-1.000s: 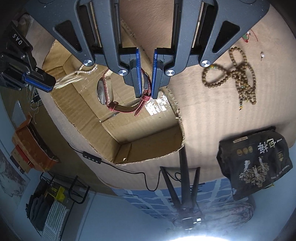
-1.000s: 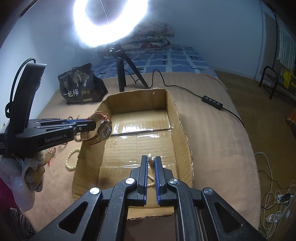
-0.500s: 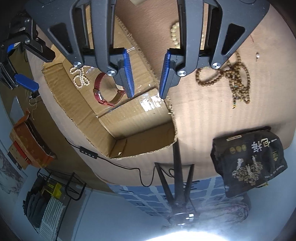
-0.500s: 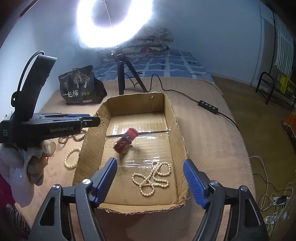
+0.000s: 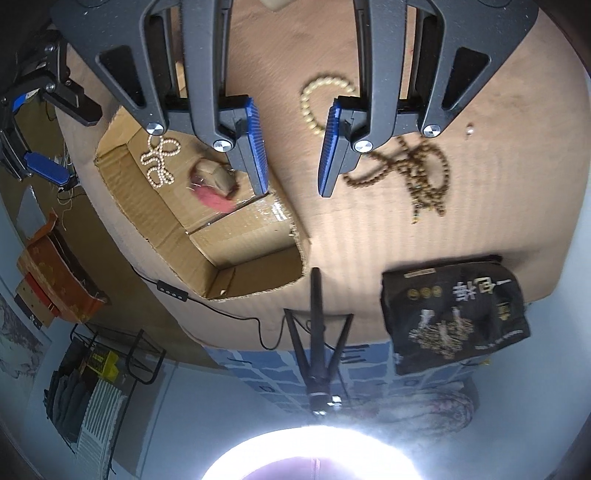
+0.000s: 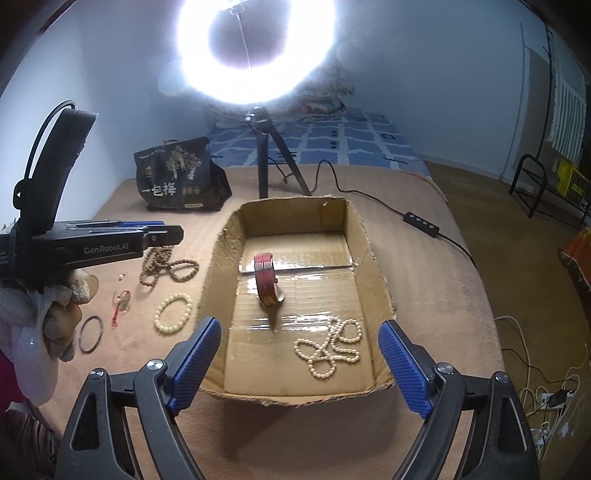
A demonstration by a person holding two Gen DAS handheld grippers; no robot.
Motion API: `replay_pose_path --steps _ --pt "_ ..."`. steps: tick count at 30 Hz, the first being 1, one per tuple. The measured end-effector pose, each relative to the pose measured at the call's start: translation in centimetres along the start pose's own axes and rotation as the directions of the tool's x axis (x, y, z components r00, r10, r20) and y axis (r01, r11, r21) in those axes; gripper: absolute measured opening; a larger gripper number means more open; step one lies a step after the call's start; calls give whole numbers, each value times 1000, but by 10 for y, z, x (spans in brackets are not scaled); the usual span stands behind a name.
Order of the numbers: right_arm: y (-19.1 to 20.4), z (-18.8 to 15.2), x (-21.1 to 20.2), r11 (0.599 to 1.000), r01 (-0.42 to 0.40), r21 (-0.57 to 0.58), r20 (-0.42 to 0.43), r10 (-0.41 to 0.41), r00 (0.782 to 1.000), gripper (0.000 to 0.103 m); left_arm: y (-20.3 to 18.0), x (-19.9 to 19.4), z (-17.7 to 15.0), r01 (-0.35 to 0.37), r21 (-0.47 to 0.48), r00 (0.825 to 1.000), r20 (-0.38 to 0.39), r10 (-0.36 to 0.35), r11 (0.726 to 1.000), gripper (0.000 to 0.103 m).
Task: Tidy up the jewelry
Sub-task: 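Move left tool to the blue bangle while right tool approaches the jade pendant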
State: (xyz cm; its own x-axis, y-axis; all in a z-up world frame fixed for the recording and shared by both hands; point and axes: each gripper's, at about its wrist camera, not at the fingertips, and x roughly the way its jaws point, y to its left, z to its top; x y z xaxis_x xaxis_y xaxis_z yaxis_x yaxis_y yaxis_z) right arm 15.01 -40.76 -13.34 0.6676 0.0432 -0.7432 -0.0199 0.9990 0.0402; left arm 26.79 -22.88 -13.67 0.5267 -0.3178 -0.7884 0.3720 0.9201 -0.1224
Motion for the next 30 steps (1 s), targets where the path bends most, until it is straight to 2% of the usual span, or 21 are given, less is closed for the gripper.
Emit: replay_pose_path --steps 7,9,11,18,25,30 --pt "19 0 -21 1000 -8 -8 28 8 1000 92 31 -38 -13 -25 -15 999 40 26 1000 28" --pt "25 1 -27 1000 -11 -11 39 12 999 94 42 -49 -18 -31 -19 998 59 33 999 43" --pt "30 2 -33 1000 -15 -13 51 16 999 99 57 -62 -24 -37 -26 996 85 39 999 47" --pt "54 8 -49 999 -37 -38 102 41 994 103 111 -96 -52 -90 -59 991 92 95 994 47" --pt "84 13 -45 993 -53 -109 81 62 995 103 162 -115 -95 -125 -105 989 72 133 987 47" --pt "107 16 -32 985 -80 -154 55 90 994 103 178 -115 -122 -121 -97 991 39 125 988 47"
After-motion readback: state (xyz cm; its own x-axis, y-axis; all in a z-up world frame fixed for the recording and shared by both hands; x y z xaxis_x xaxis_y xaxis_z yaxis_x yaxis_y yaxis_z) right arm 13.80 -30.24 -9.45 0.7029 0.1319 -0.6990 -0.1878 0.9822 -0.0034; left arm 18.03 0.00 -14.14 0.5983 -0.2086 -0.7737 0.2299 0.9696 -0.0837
